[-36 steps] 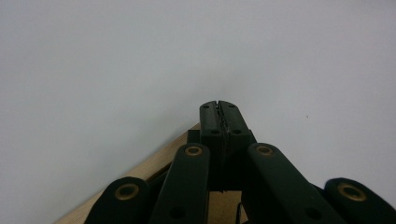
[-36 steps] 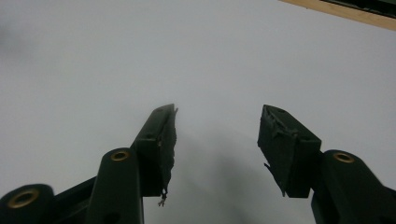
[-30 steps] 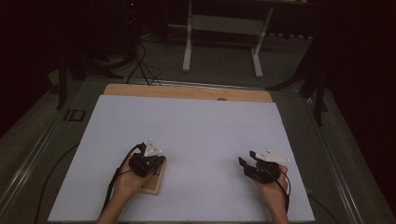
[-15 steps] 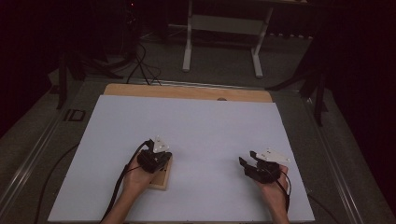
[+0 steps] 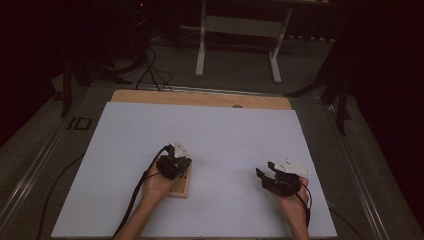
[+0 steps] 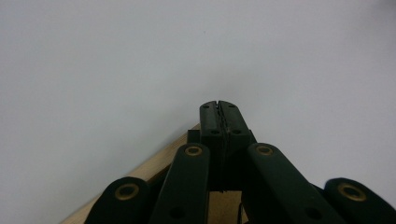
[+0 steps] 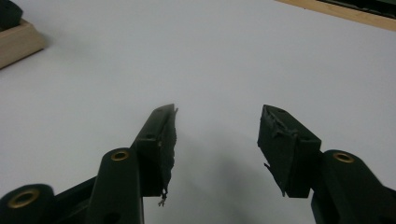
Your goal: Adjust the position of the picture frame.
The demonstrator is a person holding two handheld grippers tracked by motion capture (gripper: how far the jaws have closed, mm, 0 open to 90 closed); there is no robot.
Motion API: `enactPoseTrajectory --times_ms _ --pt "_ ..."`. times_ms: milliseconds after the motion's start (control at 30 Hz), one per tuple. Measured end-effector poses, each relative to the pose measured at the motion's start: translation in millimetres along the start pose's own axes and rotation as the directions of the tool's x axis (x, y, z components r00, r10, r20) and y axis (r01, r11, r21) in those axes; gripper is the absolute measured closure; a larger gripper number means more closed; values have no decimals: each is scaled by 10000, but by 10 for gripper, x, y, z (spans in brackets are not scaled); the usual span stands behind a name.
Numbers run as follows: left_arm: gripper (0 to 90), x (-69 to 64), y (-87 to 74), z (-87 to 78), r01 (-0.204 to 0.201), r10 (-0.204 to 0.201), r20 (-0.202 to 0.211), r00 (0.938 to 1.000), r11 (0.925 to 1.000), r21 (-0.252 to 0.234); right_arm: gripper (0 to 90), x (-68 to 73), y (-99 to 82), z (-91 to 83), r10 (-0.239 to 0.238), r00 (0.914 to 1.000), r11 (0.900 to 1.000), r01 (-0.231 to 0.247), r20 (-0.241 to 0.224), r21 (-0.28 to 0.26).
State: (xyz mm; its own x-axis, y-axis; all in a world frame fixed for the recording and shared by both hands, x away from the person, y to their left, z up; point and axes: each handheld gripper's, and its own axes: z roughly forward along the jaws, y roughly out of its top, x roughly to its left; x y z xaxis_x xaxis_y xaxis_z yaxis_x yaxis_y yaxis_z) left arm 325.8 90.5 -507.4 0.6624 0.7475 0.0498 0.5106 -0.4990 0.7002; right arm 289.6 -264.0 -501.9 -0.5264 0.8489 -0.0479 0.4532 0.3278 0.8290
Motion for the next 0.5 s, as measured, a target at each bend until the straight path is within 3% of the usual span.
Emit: enactPoseTrajectory --times_ms 300,500 --pt "898 -71 172 148 -153 156 -257 9995 9998 103 461 -4 -2 1 16 10000 10000 -16 -8 27" --pt "898 -102 236 217 -11 12 -297 9996 10000 39 461 -4 -2 4 -9 10000 10000 9 -17 28"
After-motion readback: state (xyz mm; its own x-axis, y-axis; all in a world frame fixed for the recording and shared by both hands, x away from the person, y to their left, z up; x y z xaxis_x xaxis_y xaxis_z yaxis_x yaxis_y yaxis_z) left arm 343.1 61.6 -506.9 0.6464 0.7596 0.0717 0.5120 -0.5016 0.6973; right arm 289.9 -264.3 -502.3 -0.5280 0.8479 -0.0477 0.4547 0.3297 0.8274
